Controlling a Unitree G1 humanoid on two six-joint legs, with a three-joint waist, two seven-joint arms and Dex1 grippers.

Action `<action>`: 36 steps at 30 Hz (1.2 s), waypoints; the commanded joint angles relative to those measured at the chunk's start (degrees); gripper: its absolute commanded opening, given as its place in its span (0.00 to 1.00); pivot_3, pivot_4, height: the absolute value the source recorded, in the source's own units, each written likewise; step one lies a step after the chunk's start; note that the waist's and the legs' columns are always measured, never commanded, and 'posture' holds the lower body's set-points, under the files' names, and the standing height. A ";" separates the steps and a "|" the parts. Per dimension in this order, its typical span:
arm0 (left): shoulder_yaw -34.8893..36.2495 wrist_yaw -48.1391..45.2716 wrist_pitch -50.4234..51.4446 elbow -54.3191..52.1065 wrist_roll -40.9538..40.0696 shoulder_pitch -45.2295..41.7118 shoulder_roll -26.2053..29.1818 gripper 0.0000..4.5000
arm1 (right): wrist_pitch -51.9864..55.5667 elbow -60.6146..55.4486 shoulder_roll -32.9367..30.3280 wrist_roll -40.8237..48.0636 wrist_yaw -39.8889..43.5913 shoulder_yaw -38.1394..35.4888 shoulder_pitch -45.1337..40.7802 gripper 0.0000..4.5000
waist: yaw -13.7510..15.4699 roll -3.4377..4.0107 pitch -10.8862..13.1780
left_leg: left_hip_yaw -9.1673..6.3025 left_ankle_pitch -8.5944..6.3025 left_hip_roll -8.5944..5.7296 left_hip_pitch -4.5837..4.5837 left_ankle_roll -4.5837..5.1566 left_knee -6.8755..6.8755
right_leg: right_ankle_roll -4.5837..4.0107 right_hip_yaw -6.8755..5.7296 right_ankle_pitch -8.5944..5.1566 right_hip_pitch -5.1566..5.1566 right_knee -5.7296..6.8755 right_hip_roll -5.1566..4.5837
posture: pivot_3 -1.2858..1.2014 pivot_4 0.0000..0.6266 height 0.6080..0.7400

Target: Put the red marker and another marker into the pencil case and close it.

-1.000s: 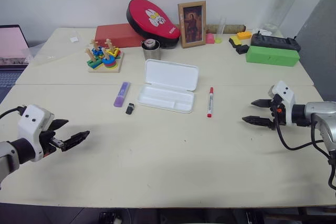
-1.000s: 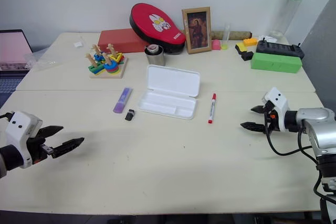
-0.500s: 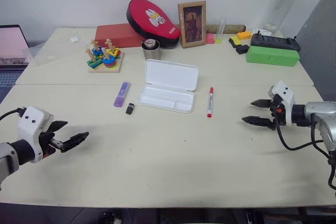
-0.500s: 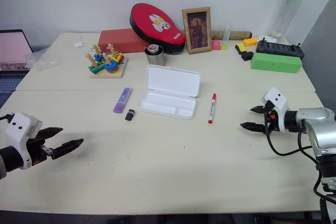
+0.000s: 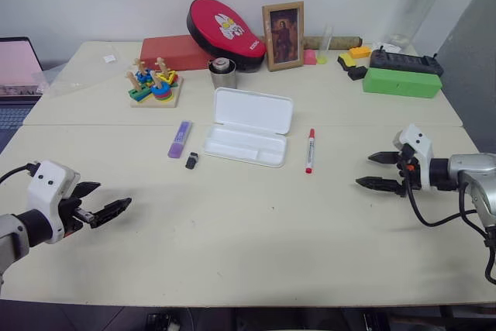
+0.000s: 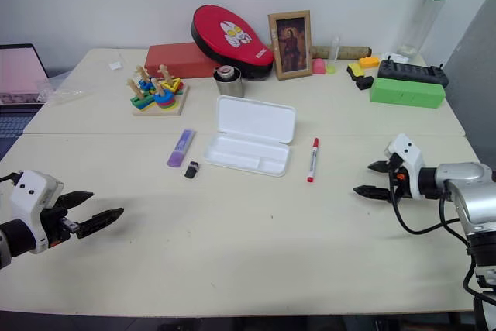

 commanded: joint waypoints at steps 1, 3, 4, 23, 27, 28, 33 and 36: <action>0.47 -2.66 0.67 -3.00 -3.36 -0.62 -0.86 1.00 | 2.68 -6.13 1.42 3.00 -1.13 -1.46 -2.48 1.00 | 0.00 0.00 0.00 | 0.00 0.00 0.00 0.00 0.00 0.00 | 0.00 0.00 0.00 0.00 0.00 0.00 | 0.52 0.24 1.00; -0.71 -3.58 1.73 -5.48 -6.37 -2.42 -2.08 1.00 | 4.78 -9.40 4.13 3.79 -2.44 0.43 -5.08 1.00 | -0.12 0.00 0.00 | 0.00 0.00 0.00 0.00 0.00 0.02 | 0.00 0.01 0.00 0.01 0.01 0.00 | 0.52 0.24 1.00; -2.46 -4.07 1.75 -7.07 -7.11 -3.45 -2.67 1.00 | 5.72 -11.26 5.75 4.05 -2.93 1.93 -6.41 1.00 | -0.17 0.00 0.00 | 0.00 0.00 0.00 0.00 0.00 0.04 | 0.00 0.01 0.00 0.01 0.04 0.00 | 0.52 0.24 1.00; -24.27 -0.67 0.28 -13.24 -6.60 -22.77 -14.38 1.00 | 2.48 0.21 25.59 -10.84 -11.61 23.34 -20.58 1.00 | -0.27 -0.09 -0.06 | -0.07 0.02 0.00 -0.01 -0.02 0.20 | 0.02 -0.08 0.03 0.05 0.10 0.01 | 0.52 0.24 1.00; -24.61 0.09 0.71 -14.15 -6.85 -22.98 -14.55 1.00 | 0.79 4.23 28.05 -12.83 -12.10 24.12 -21.87 1.00 | -0.42 -0.09 -0.06 | -0.08 0.04 0.00 -0.01 -0.06 0.21 | 0.01 -0.08 0.03 0.05 0.11 0.01 | 0.52 0.24 1.00; -24.58 0.34 0.71 -14.26 -6.88 -23.04 -14.66 1.00 | 0.17 5.63 28.70 -13.54 -12.27 24.49 -22.23 1.00 | -0.44 -0.09 -0.06 | -0.08 0.06 0.00 -0.01 -0.08 0.21 | 0.01 -0.08 0.03 0.04 0.11 0.01 | 0.52 0.24 1.00; -24.71 1.37 0.91 -14.98 -7.09 -23.08 -14.89 1.00 | -2.60 11.88 31.25 -17.21 -12.98 26.66 -23.85 1.00 | -1.13 -0.09 -0.06 | -0.09 0.05 0.00 0.02 -0.07 0.21 | 0.01 -0.08 0.03 0.06 0.14 0.01 | 0.52 0.24 1.00; -24.56 1.87 0.90 -15.22 -7.10 -22.89 -14.86 1.00 | -2.37 12.41 31.92 -18.41 -11.76 27.53 -24.22 0.87 | -1.21 -0.09 -0.06 | -0.11 0.06 0.00 0.02 -0.07 0.23 | 0.01 -0.09 0.03 0.07 0.15 0.01 | 0.52 0.24 1.00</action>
